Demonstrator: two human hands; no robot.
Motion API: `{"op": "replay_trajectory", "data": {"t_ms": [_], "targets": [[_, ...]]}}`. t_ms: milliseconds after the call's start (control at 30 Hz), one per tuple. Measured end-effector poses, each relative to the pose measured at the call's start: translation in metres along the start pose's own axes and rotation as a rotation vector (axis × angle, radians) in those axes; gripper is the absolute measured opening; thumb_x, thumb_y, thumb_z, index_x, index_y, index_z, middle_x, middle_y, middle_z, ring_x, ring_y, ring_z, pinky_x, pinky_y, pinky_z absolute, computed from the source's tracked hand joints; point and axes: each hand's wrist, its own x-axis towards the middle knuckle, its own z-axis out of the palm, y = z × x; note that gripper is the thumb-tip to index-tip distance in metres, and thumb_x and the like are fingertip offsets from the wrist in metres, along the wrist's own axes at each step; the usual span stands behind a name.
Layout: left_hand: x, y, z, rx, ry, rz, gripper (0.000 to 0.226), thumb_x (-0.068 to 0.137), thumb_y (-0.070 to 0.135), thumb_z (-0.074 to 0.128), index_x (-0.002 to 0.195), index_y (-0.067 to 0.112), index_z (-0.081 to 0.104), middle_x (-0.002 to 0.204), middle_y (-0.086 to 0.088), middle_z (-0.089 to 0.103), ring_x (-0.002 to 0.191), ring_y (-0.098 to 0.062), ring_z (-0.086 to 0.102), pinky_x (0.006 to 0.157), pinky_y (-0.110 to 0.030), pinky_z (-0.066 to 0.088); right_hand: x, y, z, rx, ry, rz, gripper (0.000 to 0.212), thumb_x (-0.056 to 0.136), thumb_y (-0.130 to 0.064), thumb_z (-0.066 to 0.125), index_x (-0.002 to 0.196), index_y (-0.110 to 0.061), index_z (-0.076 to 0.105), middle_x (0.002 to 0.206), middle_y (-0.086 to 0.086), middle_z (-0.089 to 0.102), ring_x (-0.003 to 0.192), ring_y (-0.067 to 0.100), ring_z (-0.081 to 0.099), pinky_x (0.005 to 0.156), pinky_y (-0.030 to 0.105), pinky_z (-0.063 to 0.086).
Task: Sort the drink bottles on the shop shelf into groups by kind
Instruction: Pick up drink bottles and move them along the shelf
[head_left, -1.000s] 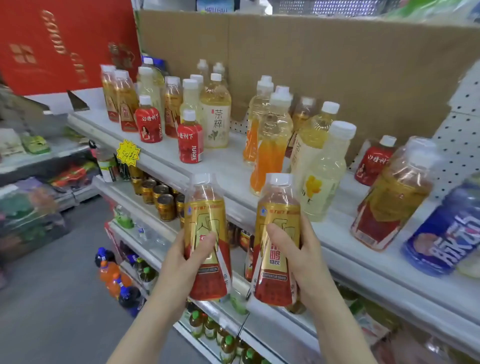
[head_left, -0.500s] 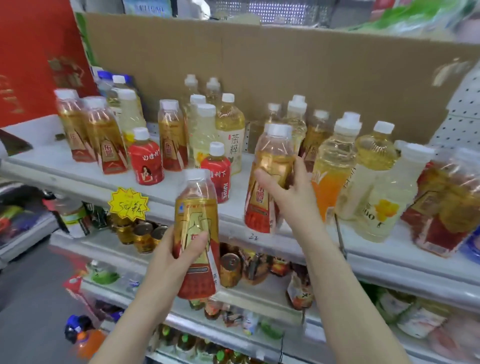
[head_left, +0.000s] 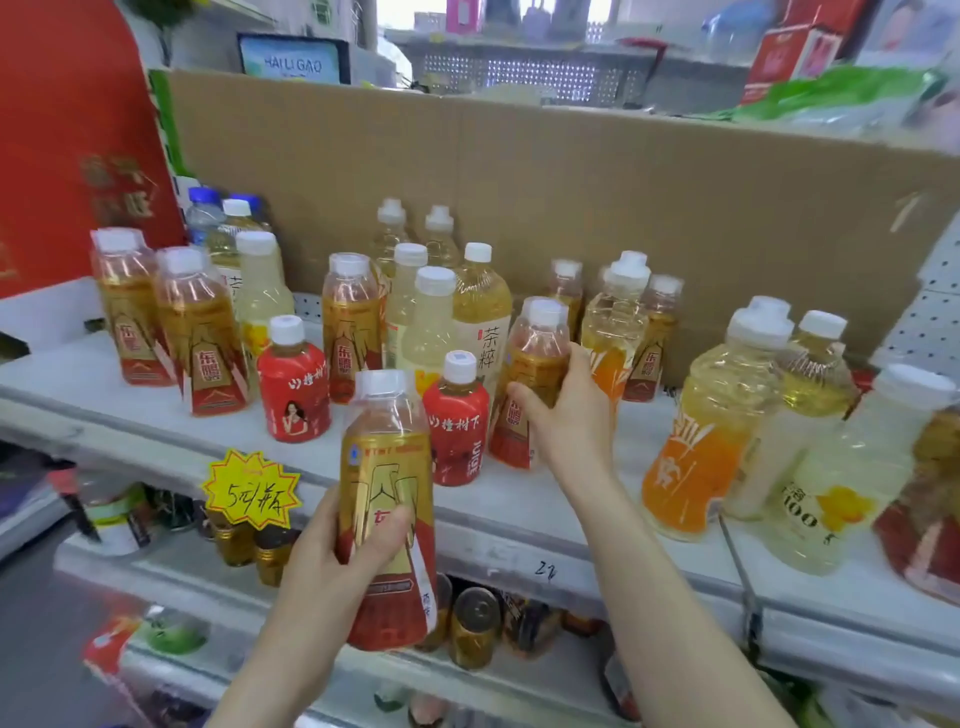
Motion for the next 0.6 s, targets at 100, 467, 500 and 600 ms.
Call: {"op": "replay_trajectory", "data": {"t_ms": [100,467,500,600], "targets": [[0.005,-0.001,0.000,-0.001,0.010,0.014,0.065,0.036,0.077,0.081,0.094,0.050,0.069,0.101,-0.001,0.076,0.094,-0.025,0.073,0.090,-0.054,0.055,0.011,-0.003,0.015,-0.087,0.080,0.007,0.061,0.092,-0.032,0.072,0.142,-0.015,0.041,0.136,0.003,0.060,0.123,0.025,0.058,0.092,0.032,0.044],[0.024,0.023,-0.017,0.075,-0.107,0.080,0.063,0.029,0.085,0.074,0.087,0.061,0.065,0.096,0.014,0.076,0.085,-0.005,0.071,0.089,-0.044,0.052,0.018,-0.005,-0.003,-0.226,0.572,-0.043,0.068,0.091,-0.023,0.071,0.148,-0.008,0.036,0.142,0.013,0.045,0.133,0.029,0.041,0.111,0.040,0.039],[0.025,0.024,-0.018,0.070,-0.123,0.080,0.061,0.032,0.082,0.076,0.088,0.060,0.066,0.097,0.012,0.076,0.086,-0.006,0.071,0.089,-0.045,0.052,0.028,-0.002,-0.007,-0.178,0.529,0.056,0.078,0.091,-0.026,0.072,0.153,-0.009,0.028,0.149,0.015,0.040,0.140,0.030,0.037,0.116,0.043,0.035],[0.026,0.025,-0.018,0.049,-0.173,0.076,0.051,0.041,0.067,0.079,0.089,0.057,0.067,0.098,0.008,0.076,0.088,-0.009,0.072,0.085,-0.041,0.053,0.047,0.006,-0.011,0.037,0.333,0.251,0.091,0.092,-0.032,0.072,0.160,-0.015,0.014,0.160,0.008,0.036,0.147,0.027,0.036,0.118,0.045,0.034]]}}
